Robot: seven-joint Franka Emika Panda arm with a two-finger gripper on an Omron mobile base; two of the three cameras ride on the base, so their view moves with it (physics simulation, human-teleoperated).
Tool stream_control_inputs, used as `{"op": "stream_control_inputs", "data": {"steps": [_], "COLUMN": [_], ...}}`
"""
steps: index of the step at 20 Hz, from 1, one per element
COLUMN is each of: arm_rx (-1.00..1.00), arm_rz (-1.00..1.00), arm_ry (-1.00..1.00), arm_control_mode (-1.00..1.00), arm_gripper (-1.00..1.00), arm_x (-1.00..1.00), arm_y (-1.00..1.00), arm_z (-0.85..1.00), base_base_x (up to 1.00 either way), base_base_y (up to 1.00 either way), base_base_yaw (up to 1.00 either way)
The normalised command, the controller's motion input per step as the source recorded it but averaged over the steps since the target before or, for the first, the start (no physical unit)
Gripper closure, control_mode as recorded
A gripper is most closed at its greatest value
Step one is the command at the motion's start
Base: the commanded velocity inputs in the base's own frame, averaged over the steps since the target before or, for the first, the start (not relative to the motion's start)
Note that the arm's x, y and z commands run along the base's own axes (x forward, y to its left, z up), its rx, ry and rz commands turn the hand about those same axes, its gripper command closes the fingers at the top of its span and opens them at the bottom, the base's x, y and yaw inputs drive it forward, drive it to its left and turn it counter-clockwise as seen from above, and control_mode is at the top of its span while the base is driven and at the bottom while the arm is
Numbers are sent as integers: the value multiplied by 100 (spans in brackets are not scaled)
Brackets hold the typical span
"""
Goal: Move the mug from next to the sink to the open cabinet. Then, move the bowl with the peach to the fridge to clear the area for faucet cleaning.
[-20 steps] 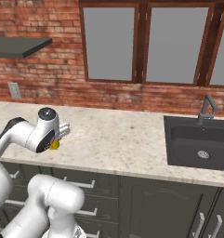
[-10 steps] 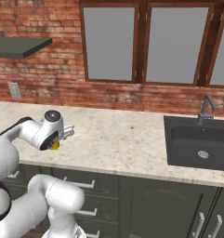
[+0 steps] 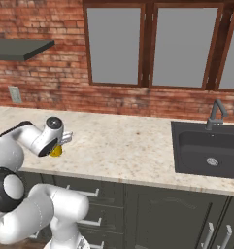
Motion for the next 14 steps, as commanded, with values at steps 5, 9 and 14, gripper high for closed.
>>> {"op": "stream_control_inputs", "data": {"steps": [5,9,14], "arm_rx": [-7,-4,0], "arm_rz": [-20,-19,-4], "arm_ry": [10,9,-3], "arm_control_mode": [-100,-100,-100], "arm_gripper": [-100,-100,-100], "arm_x": [36,13,0], "arm_y": [53,4,0], "arm_z": [-40,-17,0], "base_base_x": [0,0,0], "base_base_y": [0,0,0], "base_base_yaw": [0,0,0]}}
